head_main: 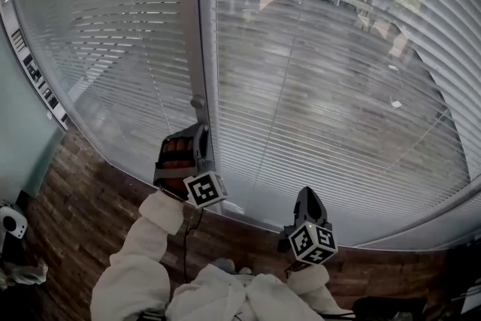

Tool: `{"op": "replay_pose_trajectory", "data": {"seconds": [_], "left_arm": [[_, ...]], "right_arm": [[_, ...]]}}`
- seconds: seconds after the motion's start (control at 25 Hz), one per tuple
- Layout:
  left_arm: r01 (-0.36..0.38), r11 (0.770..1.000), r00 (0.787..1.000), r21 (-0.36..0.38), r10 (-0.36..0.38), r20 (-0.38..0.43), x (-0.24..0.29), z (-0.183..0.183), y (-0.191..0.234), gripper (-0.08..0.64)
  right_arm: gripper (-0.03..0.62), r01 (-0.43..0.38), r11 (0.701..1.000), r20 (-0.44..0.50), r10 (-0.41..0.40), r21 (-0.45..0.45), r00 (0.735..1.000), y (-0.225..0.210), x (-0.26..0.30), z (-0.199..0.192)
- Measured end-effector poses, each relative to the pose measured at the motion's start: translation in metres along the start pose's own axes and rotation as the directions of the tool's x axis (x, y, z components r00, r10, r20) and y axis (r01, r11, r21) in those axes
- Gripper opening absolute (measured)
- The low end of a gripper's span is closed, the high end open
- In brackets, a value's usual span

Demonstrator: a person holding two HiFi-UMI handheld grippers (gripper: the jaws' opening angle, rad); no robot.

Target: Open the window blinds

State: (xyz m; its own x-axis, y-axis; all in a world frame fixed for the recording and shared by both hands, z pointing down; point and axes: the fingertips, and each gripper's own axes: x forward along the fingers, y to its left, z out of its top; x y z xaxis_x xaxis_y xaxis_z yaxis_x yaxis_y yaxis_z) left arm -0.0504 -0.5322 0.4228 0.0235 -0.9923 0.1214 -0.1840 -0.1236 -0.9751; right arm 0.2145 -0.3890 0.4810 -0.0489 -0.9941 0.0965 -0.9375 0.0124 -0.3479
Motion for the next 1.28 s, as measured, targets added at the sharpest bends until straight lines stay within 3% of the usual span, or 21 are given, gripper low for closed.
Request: {"op": "replay_pose_trajectory", "data": {"seconds": [0.24,0.4,0.6,1.0,1.16,1.28], "left_arm": [[-0.024,0.985,0.999,0.172,0.031,-0.039,0.001,-0.006,-0.004,0.123],[-0.066,0.957,0.996,0.284,0.082,-0.046,0.001,-0.005,0.002,0.123],[-0.087,0.929,0.995,0.359,0.1,-0.017,-0.001,-0.004,0.003,0.123],[-0.074,0.974,0.997,0.213,0.068,0.036,0.0,-0.006,-0.004,0.124],[-0.038,0.998,0.994,0.049,0.032,0.109,-0.008,-0.003,0.003,0.15],[-0.004,0.995,0.99,-0.103,0.019,0.139,-0.022,-0.01,0.007,0.163]], "right_arm": [[0.014,0.013,1.0,0.005,-0.013,0.002,1.0,-0.002,-0.002,0.0],[0.014,0.019,1.0,0.006,-0.019,0.005,1.0,-0.002,-0.003,0.001],[0.014,0.019,1.0,0.007,-0.02,0.01,1.0,0.0,-0.005,-0.001],[0.014,0.023,0.999,0.004,-0.023,0.025,1.0,0.003,-0.008,-0.003],[0.014,0.024,0.999,-0.004,-0.024,0.031,1.0,0.002,-0.009,-0.007],[0.014,0.024,0.999,-0.008,-0.024,0.031,1.0,0.002,-0.011,-0.009]]}}
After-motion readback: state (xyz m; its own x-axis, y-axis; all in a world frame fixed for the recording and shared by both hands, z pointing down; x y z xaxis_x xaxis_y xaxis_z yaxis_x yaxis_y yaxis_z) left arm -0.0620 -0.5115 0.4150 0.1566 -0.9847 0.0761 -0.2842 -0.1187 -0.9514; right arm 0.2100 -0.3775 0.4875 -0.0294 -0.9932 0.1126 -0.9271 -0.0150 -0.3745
